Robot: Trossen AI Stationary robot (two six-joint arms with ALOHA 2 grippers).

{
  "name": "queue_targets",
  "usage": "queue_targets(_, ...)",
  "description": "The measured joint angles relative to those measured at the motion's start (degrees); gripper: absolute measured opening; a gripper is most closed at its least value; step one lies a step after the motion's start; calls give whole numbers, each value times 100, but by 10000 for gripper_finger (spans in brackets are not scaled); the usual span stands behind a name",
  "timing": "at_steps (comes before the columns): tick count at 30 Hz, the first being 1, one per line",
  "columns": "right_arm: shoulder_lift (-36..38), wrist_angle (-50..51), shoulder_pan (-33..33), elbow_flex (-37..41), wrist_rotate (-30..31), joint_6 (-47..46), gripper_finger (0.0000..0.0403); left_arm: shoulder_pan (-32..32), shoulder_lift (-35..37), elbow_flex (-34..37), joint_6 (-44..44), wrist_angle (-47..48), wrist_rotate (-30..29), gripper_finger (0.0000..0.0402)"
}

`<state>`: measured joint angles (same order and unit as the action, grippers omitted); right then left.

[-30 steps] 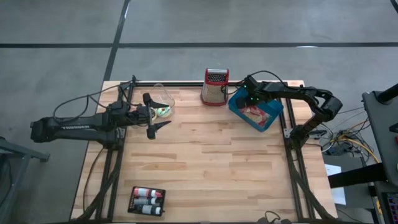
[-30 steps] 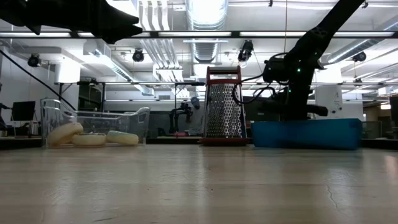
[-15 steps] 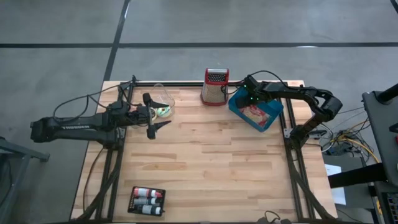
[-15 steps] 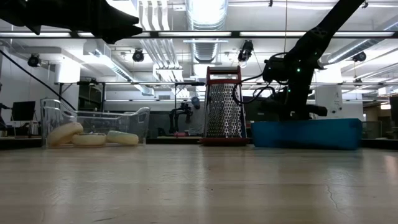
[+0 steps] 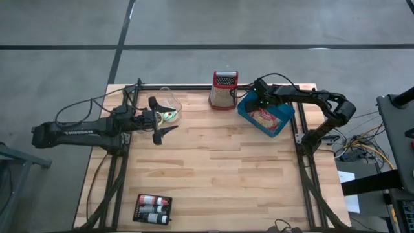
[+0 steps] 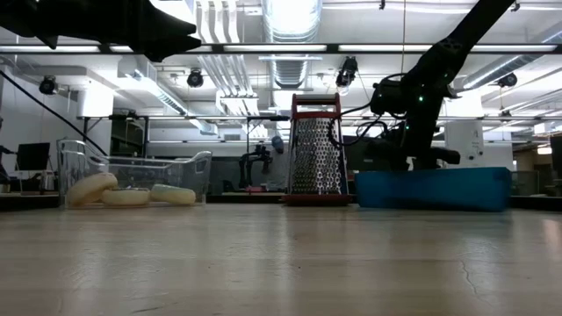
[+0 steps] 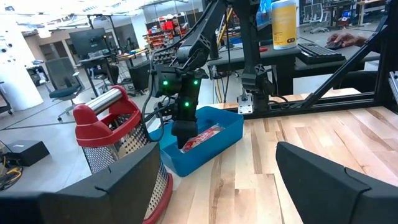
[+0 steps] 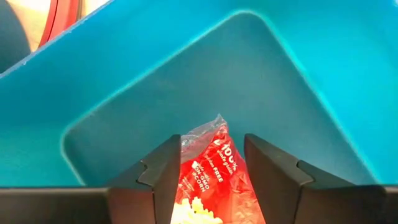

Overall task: Pick & Place Food Item
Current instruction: Put the red popcorn bag into the blue bin, then return to Home Position

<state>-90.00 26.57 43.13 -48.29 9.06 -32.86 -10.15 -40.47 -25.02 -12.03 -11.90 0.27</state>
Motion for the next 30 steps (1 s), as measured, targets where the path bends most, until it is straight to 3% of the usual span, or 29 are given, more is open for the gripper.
queue_targets(16,190,-4,0,0,-17,19,183,1,-1,0,2,-2,17,326)
queue_targets(27,1443,-8,-380,19,-2,87,183,2,0,0,2,-2,15,326)
queue_targets(30,1903,-107,-608,88,4,506,183,1,-2,0,2,-2,15,326)
